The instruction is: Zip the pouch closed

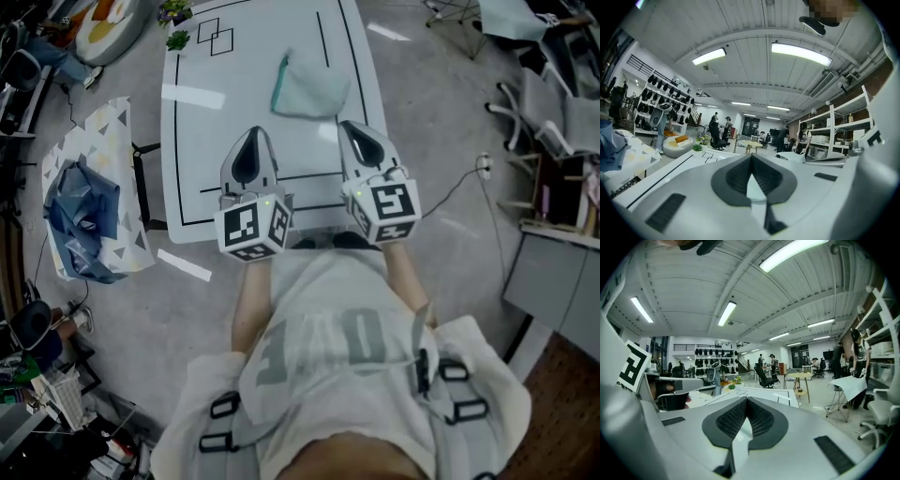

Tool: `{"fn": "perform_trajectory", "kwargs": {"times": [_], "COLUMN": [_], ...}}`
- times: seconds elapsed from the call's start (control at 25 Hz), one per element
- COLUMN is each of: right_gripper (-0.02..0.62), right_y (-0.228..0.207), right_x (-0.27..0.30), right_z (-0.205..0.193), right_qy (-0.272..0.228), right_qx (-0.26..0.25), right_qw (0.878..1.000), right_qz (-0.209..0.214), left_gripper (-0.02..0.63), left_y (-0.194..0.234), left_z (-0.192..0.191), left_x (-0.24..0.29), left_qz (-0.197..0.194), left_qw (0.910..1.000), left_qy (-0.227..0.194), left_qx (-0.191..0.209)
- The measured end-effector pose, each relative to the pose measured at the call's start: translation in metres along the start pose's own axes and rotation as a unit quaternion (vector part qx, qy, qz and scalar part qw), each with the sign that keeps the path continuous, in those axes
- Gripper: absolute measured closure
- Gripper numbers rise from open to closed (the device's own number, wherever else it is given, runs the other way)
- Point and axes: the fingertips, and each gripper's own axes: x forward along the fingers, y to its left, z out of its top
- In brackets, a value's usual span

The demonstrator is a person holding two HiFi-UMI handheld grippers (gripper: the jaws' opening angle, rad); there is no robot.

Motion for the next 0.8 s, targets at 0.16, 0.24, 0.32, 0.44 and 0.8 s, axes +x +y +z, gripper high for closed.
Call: {"fn": "perform_trajectory", "kwargs": {"times": [0.16, 0.24, 0.32, 0.44, 0.8], "right_gripper": [0.588, 0.588, 0.588, 0.588, 0.463], "right_y": [-0.006, -0.009, -0.012, -0.017, -0.012], "right_x": [0.002, 0.003, 0.004, 0.008, 0.019], "right_z": [-0.007, -0.009, -0.01, -0.008, -0.009], "right_qy": [0.007, 0.011, 0.013, 0.017, 0.02], "right_qx": [0.006, 0.006, 0.008, 0.005, 0.015], "right_qw": [1.0, 1.0, 1.0, 1.0, 0.999], "right_qz": [0.005, 0.008, 0.01, 0.012, 0.044], "left_gripper": [0.598, 0.598, 0.598, 0.598, 0.484], "left_y": [-0.001, -0.001, -0.001, -0.002, -0.006], "left_z": [-0.007, -0.01, -0.009, -0.008, -0.013], "left_x": [0.004, 0.008, 0.011, 0.017, 0.025], "left_qz": [0.007, 0.012, 0.015, 0.016, -0.007], "left_qw": [0.9999, 0.9999, 0.9998, 0.9997, 0.9998], "left_qy": [0.008, 0.012, 0.012, 0.012, 0.019], "left_qx": [0.006, 0.001, -0.007, -0.012, -0.004]}}
